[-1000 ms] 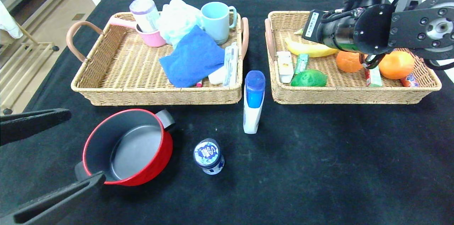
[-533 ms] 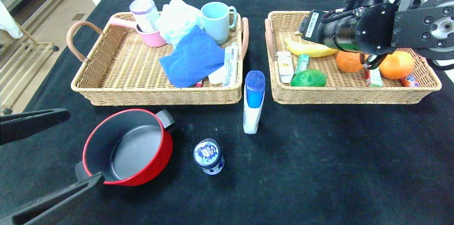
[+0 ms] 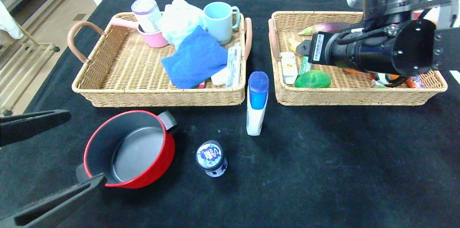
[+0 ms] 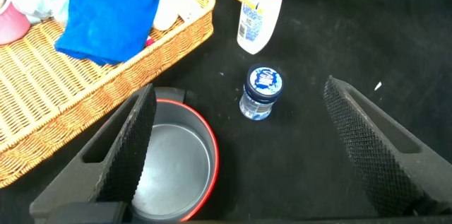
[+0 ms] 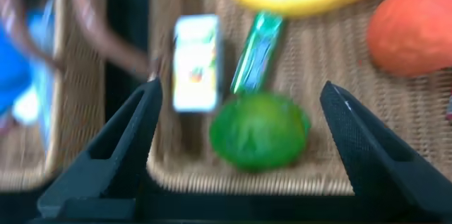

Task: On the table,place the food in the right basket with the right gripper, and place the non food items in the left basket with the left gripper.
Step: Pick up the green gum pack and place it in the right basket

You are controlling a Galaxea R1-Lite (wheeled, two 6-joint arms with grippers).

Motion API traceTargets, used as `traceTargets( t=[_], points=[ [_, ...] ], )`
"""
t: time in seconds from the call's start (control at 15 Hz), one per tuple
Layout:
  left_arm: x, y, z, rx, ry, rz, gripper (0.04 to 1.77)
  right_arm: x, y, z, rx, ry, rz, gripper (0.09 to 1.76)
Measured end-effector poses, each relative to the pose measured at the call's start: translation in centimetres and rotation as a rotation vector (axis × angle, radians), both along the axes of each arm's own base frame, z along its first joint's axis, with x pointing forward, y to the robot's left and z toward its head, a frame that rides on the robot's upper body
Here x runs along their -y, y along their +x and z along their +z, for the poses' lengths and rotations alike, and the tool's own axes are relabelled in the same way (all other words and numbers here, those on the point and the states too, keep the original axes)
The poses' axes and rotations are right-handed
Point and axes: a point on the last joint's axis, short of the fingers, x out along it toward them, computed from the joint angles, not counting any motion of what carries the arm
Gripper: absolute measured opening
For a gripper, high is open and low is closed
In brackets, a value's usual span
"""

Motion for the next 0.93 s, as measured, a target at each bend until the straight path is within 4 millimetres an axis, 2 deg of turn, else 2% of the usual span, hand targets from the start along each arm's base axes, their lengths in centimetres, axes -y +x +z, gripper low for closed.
traceTargets(
  t=[0.2,0.47,0.67,0.93],
  points=[
    [0.0,0.0,0.0,-0.003,0.003,-0.003,1.72,1.4,-3.1,-1.4,-0.014,-0.062,0.220,1.66],
    [0.1,0.1,-0.2,-0.014,0.010,-0.001,1.72,4.4,-7.2,-4.5,0.020,-0.131,0.508,1.68],
    [0.1,0.1,-0.2,-0.012,0.015,0.002,1.72,6.2,-10.2,-6.0,0.045,-0.146,0.634,1.69],
    [0.1,0.2,-0.1,-0.010,0.015,0.011,1.72,7.0,-11.8,-6.8,0.204,-0.130,0.781,1.70]
  ],
)
